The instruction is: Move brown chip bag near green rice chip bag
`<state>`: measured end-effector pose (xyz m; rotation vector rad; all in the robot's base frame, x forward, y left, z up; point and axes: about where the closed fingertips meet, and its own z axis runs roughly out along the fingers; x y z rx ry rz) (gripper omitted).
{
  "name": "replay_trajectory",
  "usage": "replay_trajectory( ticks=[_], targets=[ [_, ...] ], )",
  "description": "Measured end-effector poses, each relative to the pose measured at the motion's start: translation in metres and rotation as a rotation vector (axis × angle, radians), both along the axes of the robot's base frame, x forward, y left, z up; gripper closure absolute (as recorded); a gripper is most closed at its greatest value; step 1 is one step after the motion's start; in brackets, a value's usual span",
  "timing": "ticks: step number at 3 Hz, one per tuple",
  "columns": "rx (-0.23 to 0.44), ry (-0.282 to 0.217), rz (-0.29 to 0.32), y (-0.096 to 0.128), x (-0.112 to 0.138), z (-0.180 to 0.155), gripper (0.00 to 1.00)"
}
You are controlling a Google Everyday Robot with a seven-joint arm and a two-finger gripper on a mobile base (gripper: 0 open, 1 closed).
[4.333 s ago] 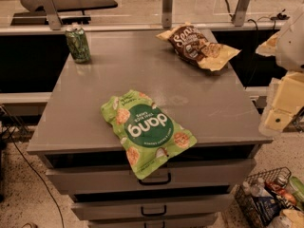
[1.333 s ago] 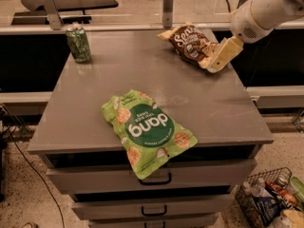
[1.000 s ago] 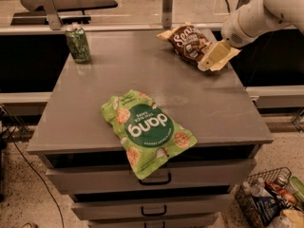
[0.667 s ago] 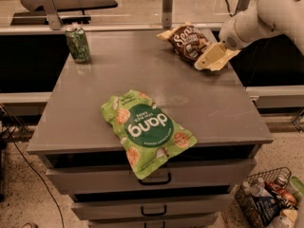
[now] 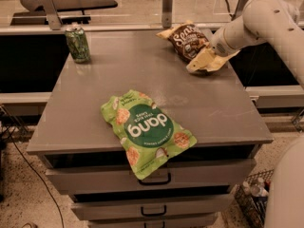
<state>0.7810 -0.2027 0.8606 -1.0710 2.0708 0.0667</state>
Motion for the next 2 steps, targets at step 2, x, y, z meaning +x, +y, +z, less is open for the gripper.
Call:
replay_trajectory(
  ticks=[2],
  targets=[
    [-0.003,0.016,0.024,0.006,-0.0028,0.0018,0.62]
  ],
)
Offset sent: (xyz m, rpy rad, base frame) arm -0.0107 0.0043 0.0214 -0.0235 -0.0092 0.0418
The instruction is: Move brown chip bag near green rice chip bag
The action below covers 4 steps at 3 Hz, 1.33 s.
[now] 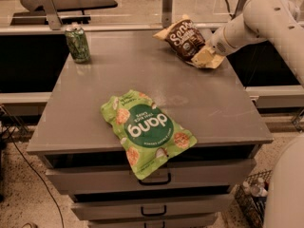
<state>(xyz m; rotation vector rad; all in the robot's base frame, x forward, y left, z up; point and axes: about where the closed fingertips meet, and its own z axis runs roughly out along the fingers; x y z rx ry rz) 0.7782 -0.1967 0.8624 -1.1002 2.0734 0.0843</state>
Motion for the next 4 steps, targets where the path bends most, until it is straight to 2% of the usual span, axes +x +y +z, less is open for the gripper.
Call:
replay_trajectory(
  ticks=[1,2,3,4],
  targets=[
    [-0.015,-0.044,0.036,0.005,-0.009,0.025,0.87],
    [-0.017,-0.101,0.093,0.016,-0.025,0.056,1.0],
    [-0.009,-0.141,0.169,0.035,-0.048,0.083,1.0],
    [0.032,-0.116,0.257,0.068,-0.076,0.088,1.0]
  ],
)
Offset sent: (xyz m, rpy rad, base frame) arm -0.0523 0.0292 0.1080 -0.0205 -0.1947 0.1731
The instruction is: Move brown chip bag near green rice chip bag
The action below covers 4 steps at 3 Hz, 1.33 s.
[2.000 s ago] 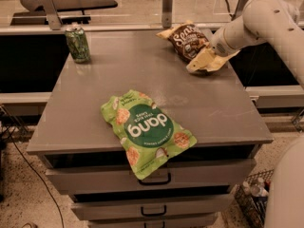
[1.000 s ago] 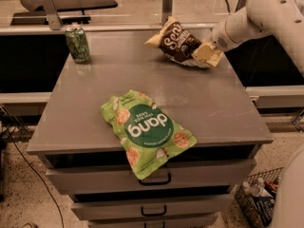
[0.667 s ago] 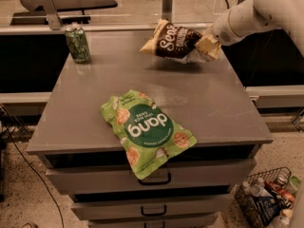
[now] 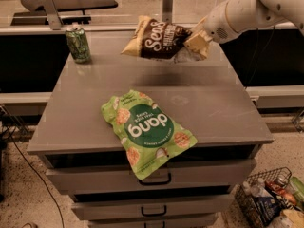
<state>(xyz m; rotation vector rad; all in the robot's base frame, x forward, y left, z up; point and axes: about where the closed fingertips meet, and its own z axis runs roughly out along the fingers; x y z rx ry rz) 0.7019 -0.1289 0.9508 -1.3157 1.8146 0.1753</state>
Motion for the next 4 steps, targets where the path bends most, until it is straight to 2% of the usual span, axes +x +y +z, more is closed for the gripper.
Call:
replay_trajectory(
  ticks=[2,3,4],
  targets=[
    [0.069,0.143,0.123,0.062,-0.044,-0.022,1.0],
    [0.083,0.226,0.148,0.082,-0.061,-0.036,0.82],
    [0.095,0.307,0.154,0.097,-0.073,-0.054,0.52]
  ],
)
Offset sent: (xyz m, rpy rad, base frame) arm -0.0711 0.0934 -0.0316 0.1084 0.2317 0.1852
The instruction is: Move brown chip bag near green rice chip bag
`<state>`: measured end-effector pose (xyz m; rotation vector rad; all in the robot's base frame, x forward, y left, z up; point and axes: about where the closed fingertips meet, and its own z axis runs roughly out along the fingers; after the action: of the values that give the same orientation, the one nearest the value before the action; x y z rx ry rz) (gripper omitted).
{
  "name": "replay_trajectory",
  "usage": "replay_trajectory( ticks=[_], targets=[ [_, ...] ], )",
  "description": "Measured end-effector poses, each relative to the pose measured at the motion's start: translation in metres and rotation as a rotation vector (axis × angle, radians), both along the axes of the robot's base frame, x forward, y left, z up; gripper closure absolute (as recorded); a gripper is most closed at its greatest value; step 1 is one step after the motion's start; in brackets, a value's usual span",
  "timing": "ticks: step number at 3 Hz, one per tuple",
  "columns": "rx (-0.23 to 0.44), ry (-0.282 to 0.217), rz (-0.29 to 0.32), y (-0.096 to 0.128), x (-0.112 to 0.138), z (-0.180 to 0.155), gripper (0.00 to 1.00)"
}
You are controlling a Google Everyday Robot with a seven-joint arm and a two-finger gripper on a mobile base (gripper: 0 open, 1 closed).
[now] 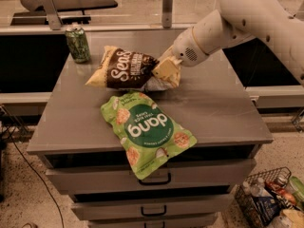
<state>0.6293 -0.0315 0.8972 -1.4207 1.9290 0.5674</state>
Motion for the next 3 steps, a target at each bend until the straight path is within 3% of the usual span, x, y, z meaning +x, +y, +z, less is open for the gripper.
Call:
replay_trajectory(
  ticks=[2,3],
  targets=[
    [0.002,0.06,0.013,0.01,-0.013,-0.014,0.05],
    [-0.001,0.058,0.011,0.006,-0.017,-0.015,0.0]
  ],
)
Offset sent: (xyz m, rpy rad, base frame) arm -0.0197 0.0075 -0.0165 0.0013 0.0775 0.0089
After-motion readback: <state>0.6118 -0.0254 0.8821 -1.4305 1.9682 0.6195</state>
